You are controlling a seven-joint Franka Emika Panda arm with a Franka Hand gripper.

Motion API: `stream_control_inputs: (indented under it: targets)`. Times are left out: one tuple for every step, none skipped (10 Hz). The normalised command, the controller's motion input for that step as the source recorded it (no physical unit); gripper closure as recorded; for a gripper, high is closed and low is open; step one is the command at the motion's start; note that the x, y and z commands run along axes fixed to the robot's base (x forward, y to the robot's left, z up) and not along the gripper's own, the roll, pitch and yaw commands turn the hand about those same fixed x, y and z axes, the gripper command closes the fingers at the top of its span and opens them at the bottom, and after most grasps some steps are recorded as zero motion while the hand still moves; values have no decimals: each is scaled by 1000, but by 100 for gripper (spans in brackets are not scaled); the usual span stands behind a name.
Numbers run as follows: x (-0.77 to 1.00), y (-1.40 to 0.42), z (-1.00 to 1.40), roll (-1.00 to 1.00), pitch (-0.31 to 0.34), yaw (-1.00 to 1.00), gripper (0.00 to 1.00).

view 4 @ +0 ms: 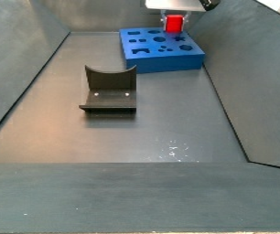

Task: Pick up the square-circle object. Move up. Rotate the square-circle object. Move to above the board. Insert the square-circle object.
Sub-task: Insert the square-circle object.

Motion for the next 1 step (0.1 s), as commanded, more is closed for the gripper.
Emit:
stream_control_inputs:
  targets:
    - [0,0,0,0,0,0,100]
